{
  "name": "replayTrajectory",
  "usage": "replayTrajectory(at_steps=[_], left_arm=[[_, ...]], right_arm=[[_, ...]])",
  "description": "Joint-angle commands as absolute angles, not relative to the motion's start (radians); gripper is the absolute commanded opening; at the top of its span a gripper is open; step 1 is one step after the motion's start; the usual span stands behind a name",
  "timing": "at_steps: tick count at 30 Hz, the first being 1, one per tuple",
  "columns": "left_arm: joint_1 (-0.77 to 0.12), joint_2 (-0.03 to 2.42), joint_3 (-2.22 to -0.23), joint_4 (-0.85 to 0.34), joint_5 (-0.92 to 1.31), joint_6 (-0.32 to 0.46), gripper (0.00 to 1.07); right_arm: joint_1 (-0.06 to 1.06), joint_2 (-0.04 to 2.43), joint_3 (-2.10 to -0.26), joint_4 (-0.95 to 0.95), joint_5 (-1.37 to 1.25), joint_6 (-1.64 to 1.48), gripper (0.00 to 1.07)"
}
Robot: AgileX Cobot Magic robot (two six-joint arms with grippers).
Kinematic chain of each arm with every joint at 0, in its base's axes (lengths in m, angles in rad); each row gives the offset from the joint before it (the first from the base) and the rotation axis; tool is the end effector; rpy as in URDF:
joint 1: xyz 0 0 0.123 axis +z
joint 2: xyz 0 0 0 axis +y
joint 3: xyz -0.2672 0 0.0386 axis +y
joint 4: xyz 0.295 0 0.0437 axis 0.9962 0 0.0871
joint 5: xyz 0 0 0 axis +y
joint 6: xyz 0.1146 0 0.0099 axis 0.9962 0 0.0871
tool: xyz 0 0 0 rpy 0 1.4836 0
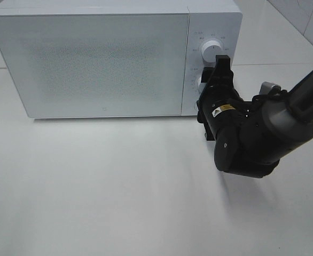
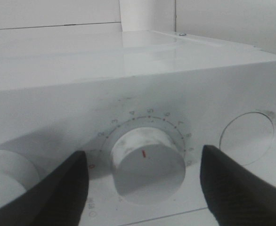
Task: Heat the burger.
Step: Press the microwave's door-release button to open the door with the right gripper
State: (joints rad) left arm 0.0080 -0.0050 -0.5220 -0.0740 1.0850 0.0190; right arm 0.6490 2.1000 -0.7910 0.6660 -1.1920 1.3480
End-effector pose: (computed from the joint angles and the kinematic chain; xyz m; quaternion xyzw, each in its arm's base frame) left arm 0.0680 -0.0070 0.2943 0.0071 0.8519 -0.0299 0.5228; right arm 0.3429 0.1773 0.0492 0.5124 0.5350 0.4809 0.4689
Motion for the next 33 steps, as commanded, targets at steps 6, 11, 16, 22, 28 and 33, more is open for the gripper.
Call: replayTrajectory(at_steps=[6,11,16,22,28,33], left_arm=[[0.01,-0.024,-0.518,-0.082,1.072,0.013,1.0],[0.01,-0.024,-0.518,-0.082,1.072,0.013,1.0],[0.01,-0.024,-0.518,-0.082,1.072,0.013,1.0],[0.01,-0.024,-0.518,-0.082,1.072,0.013,1.0],[0.01,-0.024,-0.518,-0.082,1.072,0.013,1.0],[0.01,-0.024,-0.518,-0.082,1.072,0.013,1.0]], right_arm=[[0.645,2.038,-0.729,0.567,-1.23,1.3,0.7],[0.645,1.994,-0.667,0.492,-1.153,1.268,0.7],[0.645,1.907,-0.59,0.456,-0.984,1.109,0.7],[0.644,1.791,-0.567,0.45,-0.749,0.832,0.7],[0.642,1.655,-0.567,0.45,-0.486,0.436,0.7],[0.642,1.515,-0.576,0.443,-0.247,0.056,0.7]])
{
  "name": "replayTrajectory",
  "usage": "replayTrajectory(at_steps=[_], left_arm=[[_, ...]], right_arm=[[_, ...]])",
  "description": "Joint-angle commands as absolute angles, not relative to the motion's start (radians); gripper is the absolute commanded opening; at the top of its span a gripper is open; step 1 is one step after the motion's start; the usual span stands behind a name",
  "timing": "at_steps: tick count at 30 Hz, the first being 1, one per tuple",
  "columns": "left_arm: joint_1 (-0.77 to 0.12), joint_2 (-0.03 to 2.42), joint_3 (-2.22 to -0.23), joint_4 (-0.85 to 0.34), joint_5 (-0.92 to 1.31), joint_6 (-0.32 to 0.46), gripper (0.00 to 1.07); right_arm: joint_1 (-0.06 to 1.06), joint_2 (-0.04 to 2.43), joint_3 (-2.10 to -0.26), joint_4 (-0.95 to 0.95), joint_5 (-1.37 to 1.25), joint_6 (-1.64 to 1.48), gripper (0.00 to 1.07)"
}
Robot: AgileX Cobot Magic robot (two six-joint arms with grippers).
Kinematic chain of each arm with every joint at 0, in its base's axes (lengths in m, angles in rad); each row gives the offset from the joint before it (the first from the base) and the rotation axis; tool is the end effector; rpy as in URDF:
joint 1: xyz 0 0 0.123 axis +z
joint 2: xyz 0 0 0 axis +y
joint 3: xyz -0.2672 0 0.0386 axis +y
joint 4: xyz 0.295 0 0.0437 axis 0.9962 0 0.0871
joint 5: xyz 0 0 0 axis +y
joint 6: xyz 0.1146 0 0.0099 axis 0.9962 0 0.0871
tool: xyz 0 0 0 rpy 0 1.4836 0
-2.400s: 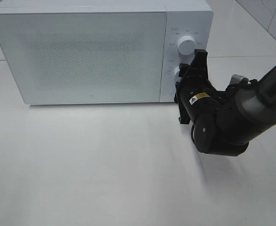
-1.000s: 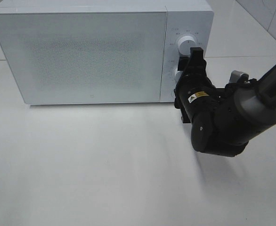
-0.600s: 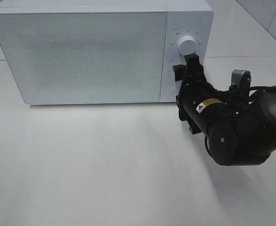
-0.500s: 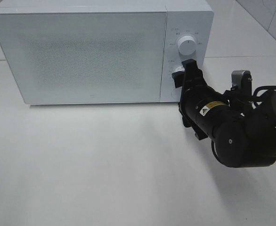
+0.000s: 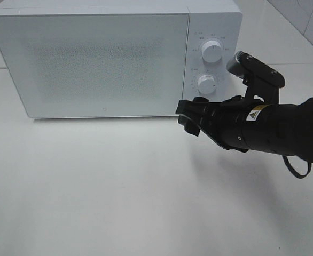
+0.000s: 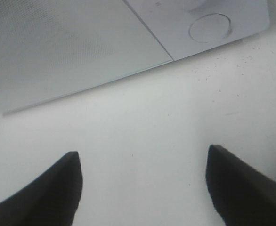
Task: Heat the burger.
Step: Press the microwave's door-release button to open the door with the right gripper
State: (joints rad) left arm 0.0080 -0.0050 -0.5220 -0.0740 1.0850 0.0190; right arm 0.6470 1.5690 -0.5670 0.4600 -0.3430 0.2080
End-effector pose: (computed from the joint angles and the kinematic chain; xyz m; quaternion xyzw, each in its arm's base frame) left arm 0.0680 -0.0070 0.2943 0.0071 0.8519 -0.0299 0.5228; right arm 0.2715 0.1836 0.1005 0.0337 0.8832 0.2257 0.4097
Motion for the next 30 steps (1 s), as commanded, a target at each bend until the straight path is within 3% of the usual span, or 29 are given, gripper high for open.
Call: replayTrajectory(at_steps=[1,6,8,15,19,30], left_arm=[[0.01,-0.024,-0.518,-0.082,1.072,0.013,1.0],[0.01,-0.024,-0.518,-0.082,1.072,0.013,1.0],[0.01,-0.024,-0.518,-0.082,1.072,0.013,1.0],[0.01,-0.024,-0.518,-0.082,1.072,0.013,1.0],[0.01,-0.024,-0.518,-0.082,1.072,0.013,1.0],[0.01,-0.024,-0.518,-0.082,1.072,0.013,1.0]], right_arm=[[0.642,1.515,-0.576,0.443,-0.247,0.056,0.7],[0.642,1.437,-0.605,0.407,-0.099,-0.066,0.7],[0.642,1.372,-0.68,0.26,0.113,-0.055,0.7],[0.642,1.29,-0.819,0.099,0.474,0.023,0.7],[0.642,1.215,-0.889,0.085,0.702,0.026,0.7],[0.642,1.032,-0.892,0.085,0.988,0.037,0.7]])
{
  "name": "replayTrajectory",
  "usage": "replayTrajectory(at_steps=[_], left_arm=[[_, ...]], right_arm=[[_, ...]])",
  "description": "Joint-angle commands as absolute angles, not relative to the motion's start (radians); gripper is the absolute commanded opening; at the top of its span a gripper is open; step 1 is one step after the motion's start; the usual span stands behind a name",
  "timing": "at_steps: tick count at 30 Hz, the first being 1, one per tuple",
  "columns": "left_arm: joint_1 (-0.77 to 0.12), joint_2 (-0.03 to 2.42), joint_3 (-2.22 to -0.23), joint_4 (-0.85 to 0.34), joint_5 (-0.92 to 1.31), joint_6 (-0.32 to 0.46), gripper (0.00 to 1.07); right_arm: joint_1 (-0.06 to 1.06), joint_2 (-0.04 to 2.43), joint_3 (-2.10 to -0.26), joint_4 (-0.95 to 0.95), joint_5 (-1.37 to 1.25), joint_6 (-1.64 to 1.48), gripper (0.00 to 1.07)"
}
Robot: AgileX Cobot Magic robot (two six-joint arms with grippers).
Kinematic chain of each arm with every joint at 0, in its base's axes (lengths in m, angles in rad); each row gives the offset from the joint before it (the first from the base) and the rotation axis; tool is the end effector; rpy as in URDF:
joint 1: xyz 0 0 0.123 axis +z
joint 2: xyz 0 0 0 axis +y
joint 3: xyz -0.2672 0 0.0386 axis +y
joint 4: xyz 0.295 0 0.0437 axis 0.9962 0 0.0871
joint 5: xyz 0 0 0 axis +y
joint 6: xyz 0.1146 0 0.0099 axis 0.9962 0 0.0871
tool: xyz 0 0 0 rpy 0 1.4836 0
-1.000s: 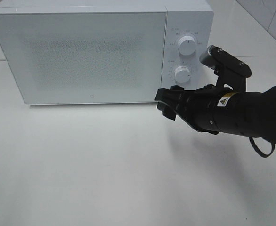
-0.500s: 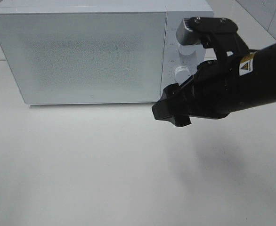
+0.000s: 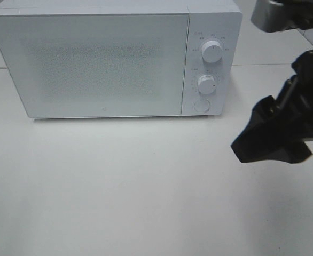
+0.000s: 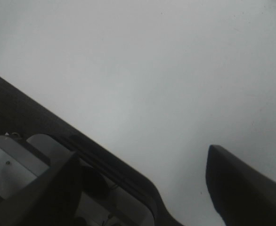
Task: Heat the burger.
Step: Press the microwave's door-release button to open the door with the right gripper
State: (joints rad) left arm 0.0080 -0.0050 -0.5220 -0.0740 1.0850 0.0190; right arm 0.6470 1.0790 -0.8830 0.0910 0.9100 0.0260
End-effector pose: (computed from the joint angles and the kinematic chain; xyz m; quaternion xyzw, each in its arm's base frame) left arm 0.0680 -0.0070 0.2943 0.0071 0.8519 -0.0299 0.5228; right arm 0.2072 0.1669 0.2645 -0.2774 0.9204 0.1297 0.2430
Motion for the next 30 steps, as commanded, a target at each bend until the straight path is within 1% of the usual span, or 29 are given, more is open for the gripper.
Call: replayTrajectory(at_steps=[1,11,15,25,27,29,30], left_arm=[[0.01,-0.024,-0.518,-0.082,1.072,0.013,1.0],[0.01,-0.024,-0.518,-0.082,1.072,0.013,1.0],[0.01,-0.024,-0.518,-0.082,1.072,0.013,1.0],[0.01,-0.024,-0.518,-0.082,1.072,0.013,1.0],[0.01,-0.024,-0.518,-0.082,1.072,0.013,1.0],[0.01,-0.024,-0.518,-0.082,1.072,0.013,1.0],[0.01,-0.024,-0.518,-0.082,1.072,0.013,1.0]], right_arm=[[0.642,0.991,-0.892,0.085,1.028,0.041,0.7],[0.642,0.816,-0.865,0.085,1.109,0.049,0.7],[0.642,0.709,-0.819,0.081,1.148,0.079,0.7],[0.642,0.572,-0.696,0.081,1.149,0.115,0.7],[0.634,0.546,-0.671,0.08,1.144,0.124,0.7],[0.58,0.496,-0.646,0.08,1.138,0.124,0.7],[0.58,0.496,-0.646,0.08,1.138,0.124,0.7]])
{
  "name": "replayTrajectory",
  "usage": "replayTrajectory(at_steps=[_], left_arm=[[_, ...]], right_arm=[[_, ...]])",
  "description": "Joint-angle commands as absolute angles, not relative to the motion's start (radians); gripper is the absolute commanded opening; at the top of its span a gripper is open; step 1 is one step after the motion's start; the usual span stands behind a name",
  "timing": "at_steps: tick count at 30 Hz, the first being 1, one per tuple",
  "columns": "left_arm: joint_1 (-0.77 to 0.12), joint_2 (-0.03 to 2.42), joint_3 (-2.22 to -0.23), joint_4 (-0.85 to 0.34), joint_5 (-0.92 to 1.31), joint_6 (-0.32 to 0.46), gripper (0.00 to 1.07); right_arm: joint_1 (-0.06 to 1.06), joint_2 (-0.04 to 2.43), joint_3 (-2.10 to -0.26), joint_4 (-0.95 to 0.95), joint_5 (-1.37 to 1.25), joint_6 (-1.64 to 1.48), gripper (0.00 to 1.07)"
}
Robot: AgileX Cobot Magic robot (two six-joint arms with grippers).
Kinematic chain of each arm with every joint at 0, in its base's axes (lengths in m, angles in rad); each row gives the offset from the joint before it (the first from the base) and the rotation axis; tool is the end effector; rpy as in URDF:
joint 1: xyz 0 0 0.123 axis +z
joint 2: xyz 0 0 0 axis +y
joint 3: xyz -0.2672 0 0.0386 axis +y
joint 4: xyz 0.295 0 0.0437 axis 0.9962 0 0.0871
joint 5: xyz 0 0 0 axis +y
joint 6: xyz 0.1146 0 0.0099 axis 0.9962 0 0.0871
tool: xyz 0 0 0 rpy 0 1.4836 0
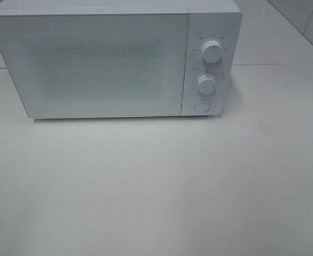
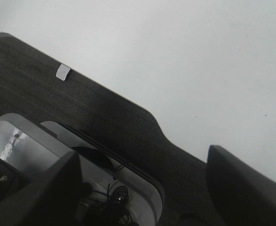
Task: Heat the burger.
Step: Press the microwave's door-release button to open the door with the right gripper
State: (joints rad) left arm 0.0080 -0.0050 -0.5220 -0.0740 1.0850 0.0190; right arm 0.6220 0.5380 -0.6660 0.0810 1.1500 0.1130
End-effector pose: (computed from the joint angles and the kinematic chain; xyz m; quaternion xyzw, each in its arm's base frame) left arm 0.0680 -0.0070 0.2943 0.0071 0.8519 -0.0299 0.5228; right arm 0.1133 0.0917 0.2818 -0.2349 0.9196 0.1498 0.2771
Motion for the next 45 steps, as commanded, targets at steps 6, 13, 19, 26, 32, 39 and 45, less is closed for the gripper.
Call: replayTrajectory(at_steps=[6,13,19,26,32,39,45], left_arm=[[0.01,-0.024,-0.518,-0.082,1.072,0.013,1.0],[0.01,-0.024,-0.518,-0.082,1.072,0.013,1.0],[0.01,-0.024,-0.518,-0.082,1.072,0.013,1.0],[0.01,-0.024,-0.518,-0.082,1.072,0.013,1.0],[0.01,-0.022,-0.518,-0.084,1.072,0.014,1.0],[0.01,-0.014,-0.518,-0.085,1.072,0.014,1.0],[0.01,-0.012,-0.518,-0.085,1.072,0.015,1.0]], right_arm=[[0.386,0.353,-0.637,0.022,1.125,0.12,0.7],[0.25,0.213,-0.637,-0.024,1.12,0.074,0.7],[0.148,0.09,-0.627,-0.024,1.109,-0.012,0.7],[0.107,-0.03,-0.54,-0.009,1.074,0.0,0.69],[0.107,-0.029,-0.513,0.006,0.993,0.0,0.69],[0.107,-0.029,-0.494,0.006,0.958,0.0,0.69],[0.107,-0.029,-0.494,0.006,0.958,0.0,0.69]])
